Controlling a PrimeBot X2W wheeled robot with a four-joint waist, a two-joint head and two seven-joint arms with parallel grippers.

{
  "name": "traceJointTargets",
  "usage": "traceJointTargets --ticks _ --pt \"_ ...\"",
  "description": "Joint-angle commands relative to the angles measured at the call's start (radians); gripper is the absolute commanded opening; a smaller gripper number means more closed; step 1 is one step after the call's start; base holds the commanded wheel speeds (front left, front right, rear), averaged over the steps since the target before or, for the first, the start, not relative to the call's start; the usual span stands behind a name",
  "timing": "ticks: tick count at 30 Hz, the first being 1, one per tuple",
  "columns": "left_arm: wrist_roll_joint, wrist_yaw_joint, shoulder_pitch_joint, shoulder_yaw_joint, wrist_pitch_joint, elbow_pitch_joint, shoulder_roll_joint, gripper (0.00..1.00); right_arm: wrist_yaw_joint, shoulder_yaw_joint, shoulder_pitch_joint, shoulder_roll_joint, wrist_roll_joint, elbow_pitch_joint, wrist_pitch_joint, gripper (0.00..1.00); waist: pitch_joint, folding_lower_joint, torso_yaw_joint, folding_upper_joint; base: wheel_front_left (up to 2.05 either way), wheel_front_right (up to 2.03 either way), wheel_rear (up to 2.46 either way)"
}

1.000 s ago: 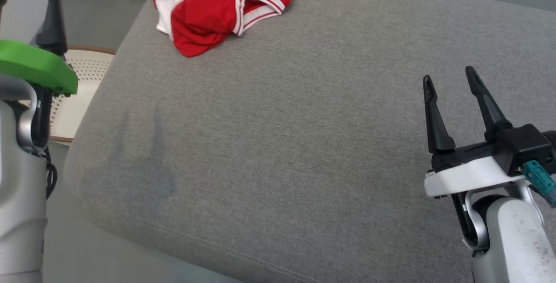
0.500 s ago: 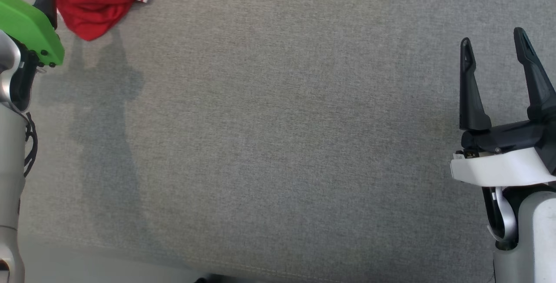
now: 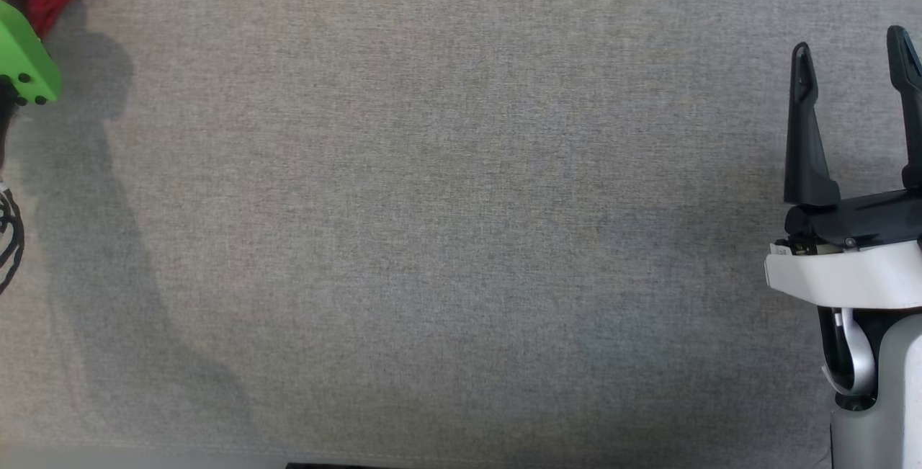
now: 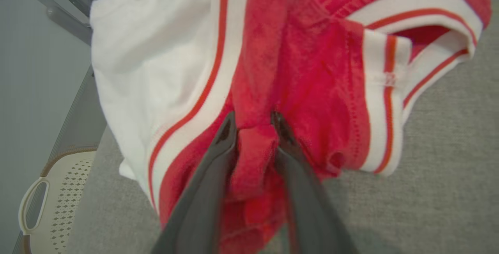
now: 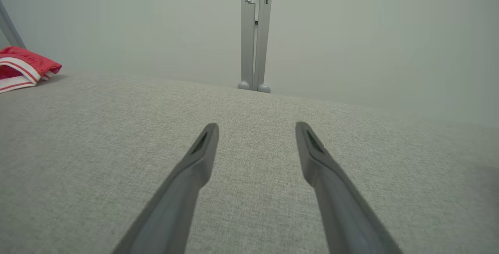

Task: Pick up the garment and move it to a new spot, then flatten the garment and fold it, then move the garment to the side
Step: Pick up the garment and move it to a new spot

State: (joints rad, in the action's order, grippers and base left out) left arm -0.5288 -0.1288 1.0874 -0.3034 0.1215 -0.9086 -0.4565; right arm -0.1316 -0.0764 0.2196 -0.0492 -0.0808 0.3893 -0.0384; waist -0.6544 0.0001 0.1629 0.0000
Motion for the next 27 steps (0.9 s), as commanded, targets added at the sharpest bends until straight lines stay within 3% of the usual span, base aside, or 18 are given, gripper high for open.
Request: traceJointTargets --ticks 1,16,27 --pt "-0.006 -0.002 0.018 -0.012 -0.016 -0.006 -0.008 0.00 0.002 -0.004 0.010 -0.002 0.006 -0.009 -0.010 1.00 0.010 -0.0001 -0.005 0.0000 0.00 0.00 0.00" --pt "-0.022 -0.002 0.071 -0.184 -0.116 0.097 -0.048 0.00 0.002 -0.018 -0.018 -0.002 0.078 -0.162 -0.085 1.00 0.256 -0.0001 -0.037 0.0000 0.00 0.00 0.00" --pt "-0.115 -0.002 0.065 -0.410 -0.092 0.348 -0.002 0.00 0.002 -0.055 -0.097 -0.002 0.147 -0.323 -0.151 1.00 0.498 -0.0001 -0.123 0.0000 0.00 0.00 0.00"
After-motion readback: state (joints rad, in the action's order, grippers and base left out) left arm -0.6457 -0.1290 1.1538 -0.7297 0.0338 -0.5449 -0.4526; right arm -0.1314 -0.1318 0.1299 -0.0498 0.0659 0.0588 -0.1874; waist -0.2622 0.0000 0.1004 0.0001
